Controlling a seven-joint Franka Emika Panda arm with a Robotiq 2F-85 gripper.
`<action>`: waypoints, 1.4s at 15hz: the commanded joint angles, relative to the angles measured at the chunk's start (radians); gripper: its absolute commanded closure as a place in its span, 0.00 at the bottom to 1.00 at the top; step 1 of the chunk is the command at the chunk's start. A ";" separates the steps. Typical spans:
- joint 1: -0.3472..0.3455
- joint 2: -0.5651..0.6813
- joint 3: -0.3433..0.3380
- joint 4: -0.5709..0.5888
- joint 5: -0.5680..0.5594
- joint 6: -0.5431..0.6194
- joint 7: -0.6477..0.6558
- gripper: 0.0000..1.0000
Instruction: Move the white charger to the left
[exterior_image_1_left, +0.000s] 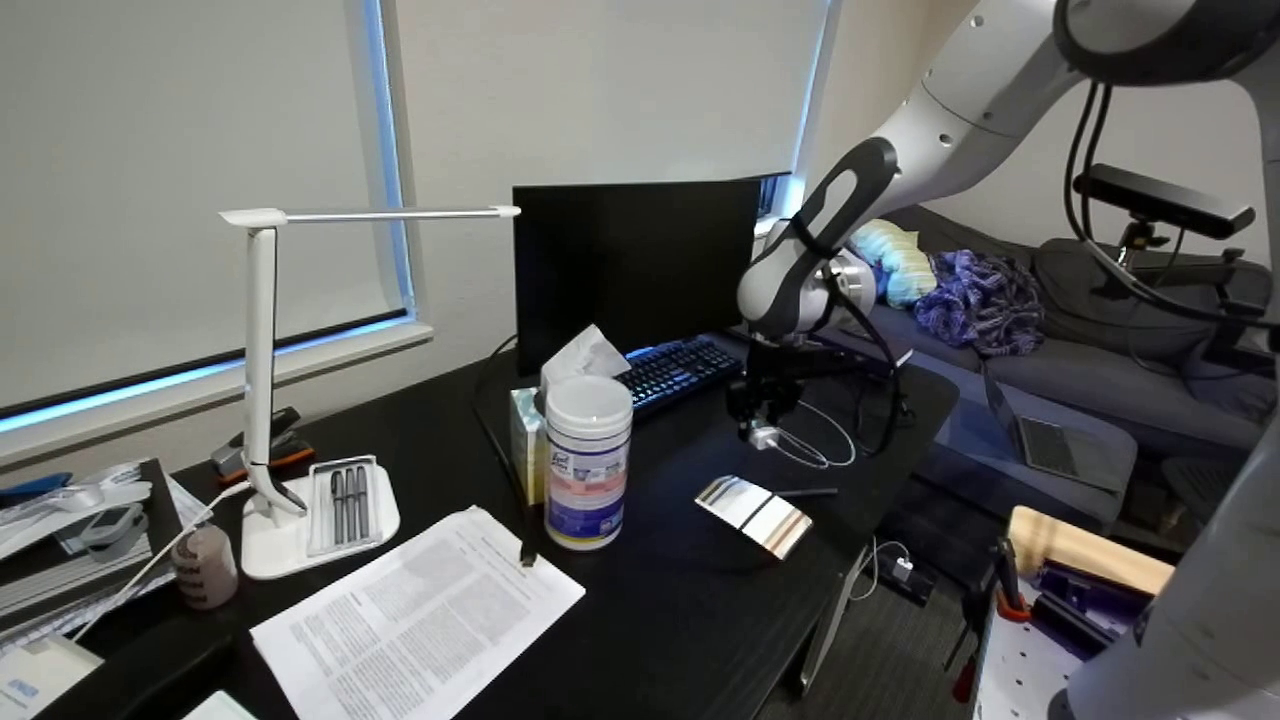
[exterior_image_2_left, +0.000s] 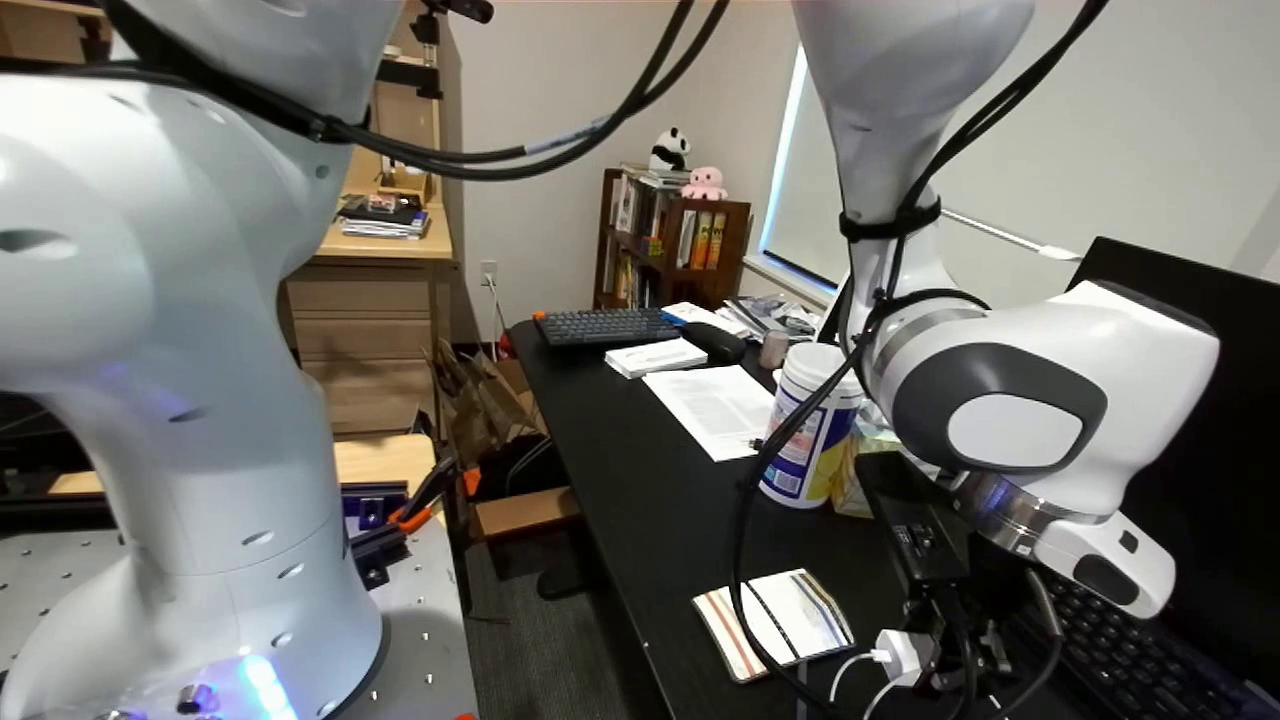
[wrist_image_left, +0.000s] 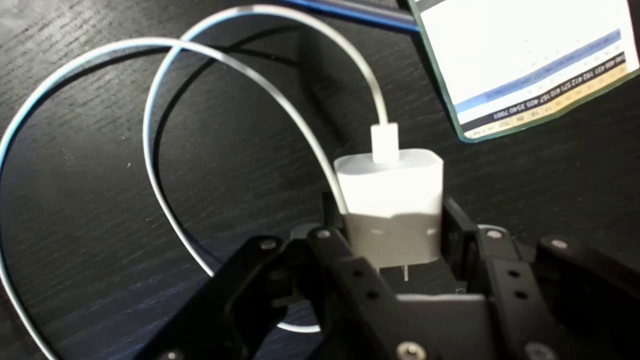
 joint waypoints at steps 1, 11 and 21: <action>0.019 -0.002 -0.024 -0.002 -0.018 0.044 0.060 0.76; 0.475 -0.014 -0.253 -0.222 -0.361 0.412 0.271 0.76; 0.488 -0.033 -0.071 -0.307 -0.247 0.424 0.243 0.76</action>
